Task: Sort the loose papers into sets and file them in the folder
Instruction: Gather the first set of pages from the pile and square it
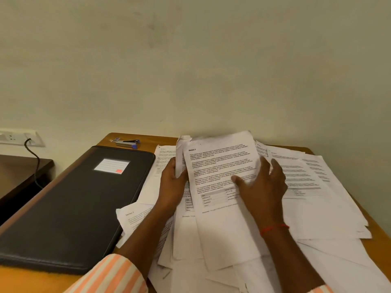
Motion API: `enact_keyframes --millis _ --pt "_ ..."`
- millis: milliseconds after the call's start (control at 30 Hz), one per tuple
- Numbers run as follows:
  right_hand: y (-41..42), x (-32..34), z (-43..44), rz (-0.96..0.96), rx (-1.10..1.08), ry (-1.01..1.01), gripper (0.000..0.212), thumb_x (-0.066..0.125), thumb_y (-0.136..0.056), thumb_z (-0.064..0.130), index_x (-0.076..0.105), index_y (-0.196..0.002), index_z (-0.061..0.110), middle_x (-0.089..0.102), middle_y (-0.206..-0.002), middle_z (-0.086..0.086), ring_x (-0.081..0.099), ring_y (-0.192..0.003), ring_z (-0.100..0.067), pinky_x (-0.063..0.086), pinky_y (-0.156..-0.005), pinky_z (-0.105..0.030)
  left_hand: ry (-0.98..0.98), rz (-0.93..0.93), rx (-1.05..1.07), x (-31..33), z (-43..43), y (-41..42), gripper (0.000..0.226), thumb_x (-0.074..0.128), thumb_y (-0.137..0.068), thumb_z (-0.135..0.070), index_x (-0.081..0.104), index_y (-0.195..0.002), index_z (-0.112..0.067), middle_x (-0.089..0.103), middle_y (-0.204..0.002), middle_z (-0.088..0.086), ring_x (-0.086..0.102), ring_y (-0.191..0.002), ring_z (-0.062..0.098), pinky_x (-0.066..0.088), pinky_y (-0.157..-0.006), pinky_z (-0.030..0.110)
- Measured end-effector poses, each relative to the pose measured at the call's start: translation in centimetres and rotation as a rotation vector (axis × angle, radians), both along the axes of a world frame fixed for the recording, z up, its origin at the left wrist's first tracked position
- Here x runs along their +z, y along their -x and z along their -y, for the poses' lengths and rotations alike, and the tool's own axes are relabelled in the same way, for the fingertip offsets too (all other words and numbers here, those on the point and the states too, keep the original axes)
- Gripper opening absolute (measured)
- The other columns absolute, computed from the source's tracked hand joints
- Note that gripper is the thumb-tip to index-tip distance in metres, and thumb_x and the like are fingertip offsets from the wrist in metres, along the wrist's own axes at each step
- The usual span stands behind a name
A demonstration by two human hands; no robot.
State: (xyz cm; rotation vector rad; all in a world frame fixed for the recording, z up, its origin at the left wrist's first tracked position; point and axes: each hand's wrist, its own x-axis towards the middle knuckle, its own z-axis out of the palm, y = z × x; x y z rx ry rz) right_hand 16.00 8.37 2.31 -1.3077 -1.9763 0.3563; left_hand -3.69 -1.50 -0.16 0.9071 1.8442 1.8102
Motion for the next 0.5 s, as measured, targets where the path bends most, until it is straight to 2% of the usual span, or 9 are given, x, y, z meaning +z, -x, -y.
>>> enact_keyframes --millis 33,100,167,233,300,333,400,433,500 --pt "-0.7 -0.1 -1.0 0.030 -0.008 0.140 0.091 0.080 -0.079 0.049 0.035 -0.149 0.014 0.043 -0.149 -0.015 0.039 -0.139 -0.035 0.035 -0.109 -0.050 0.000 -0.014 0.012 0.2 0.0 0.2 0.033 0.066 -0.097 -0.031 0.057 -0.128 -0.034 0.070 -0.116 -0.013 0.071 -0.102 0.013 0.061 -0.080 0.035" --pt "-1.8 -0.6 -2.3 -0.011 0.019 0.328 0.077 0.080 -0.083 0.035 0.039 -0.145 0.015 0.063 -0.129 -0.014 0.057 -0.123 -0.035 0.046 -0.097 -0.044 0.028 -0.093 0.047 0.4 0.2 0.5 0.022 0.066 -0.097 -0.028 0.059 -0.118 -0.031 0.069 -0.107 -0.016 0.070 -0.094 0.008 0.056 -0.072 0.021" --pt "-3.2 -0.7 -3.1 0.028 -0.091 0.271 0.053 0.069 -0.088 0.017 0.049 -0.137 0.017 0.069 -0.115 -0.015 0.064 -0.109 -0.037 0.049 -0.088 -0.041 0.062 -0.184 0.093 0.4 0.7 1.2 0.016 0.066 -0.097 -0.027 0.059 -0.110 -0.030 0.066 -0.100 -0.016 0.068 -0.088 0.005 0.051 -0.070 0.017" --pt "-5.0 -0.6 -4.1 0.065 -0.234 0.219 0.041 0.061 -0.089 0.008 0.058 -0.129 0.014 0.067 -0.118 -0.019 0.062 -0.109 -0.041 0.049 -0.088 -0.040 0.113 -0.218 0.134 0.2 1.1 2.4 0.014 0.066 -0.097 -0.028 0.058 -0.108 -0.031 0.065 -0.097 -0.016 0.067 -0.084 0.007 0.052 -0.069 0.022" --pt "-6.2 -0.5 -4.9 0.043 -0.271 0.194 0.031 0.064 -0.089 0.011 0.064 -0.121 0.010 0.068 -0.118 -0.020 0.062 -0.109 -0.041 0.048 -0.090 -0.041 0.140 -0.210 0.146 -0.1 1.4 3.2 0.011 0.066 -0.098 -0.027 0.057 -0.103 -0.032 0.065 -0.094 -0.016 0.067 -0.081 0.006 0.052 -0.066 0.024" --pt "-6.1 -0.4 -4.8 -0.006 -0.220 0.205 0.027 0.069 -0.090 0.018 0.065 -0.115 0.011 0.070 -0.113 -0.018 0.064 -0.106 -0.038 0.048 -0.090 -0.040 0.138 -0.194 0.141 -0.1 1.4 3.2 0.010 0.066 -0.097 -0.027 0.058 -0.103 -0.030 0.066 -0.095 -0.015 0.067 -0.082 0.007 0.052 -0.065 0.023" --pt "-4.2 -0.1 -3.6 -0.116 0.007 0.298 0.036 0.076 -0.086 0.040 0.064 -0.110 0.016 0.072 -0.105 -0.008 0.067 -0.098 -0.029 0.052 -0.088 -0.038 0.134 -0.191 0.111 -0.1 1.1 2.5 0.013 0.066 -0.097 -0.030 0.059 -0.108 -0.027 0.067 -0.098 -0.014 0.068 -0.084 0.008 0.055 -0.068 0.024" --pt "-2.8 0.0 -2.4 -0.115 0.137 0.357 0.051 0.078 -0.080 0.051 0.061 -0.115 0.019 0.069 -0.110 -0.002 0.066 -0.100 -0.023 0.053 -0.090 -0.037 0.133 -0.200 0.096 -0.1 0.8 2.1 0.016 0.066 -0.097 -0.031 0.059 -0.111 -0.028 0.065 -0.099 -0.018 0.067 -0.085 0.007 0.056 -0.071 0.025" --pt "-0.2 -0.4 -0.1 0.048 0.320 0.375 0.090 0.080 -0.064 0.070 0.048 -0.136 0.026 0.053 -0.130 0.006 0.055 -0.119 -0.017 0.048 -0.099 -0.036 0.123 -0.216 0.088 0.2 0.7 1.4 0.020 0.067 -0.097 -0.032 0.056 -0.114 -0.031 0.061 -0.100 -0.023 0.065 -0.085 0.005 0.054 -0.073 0.023"
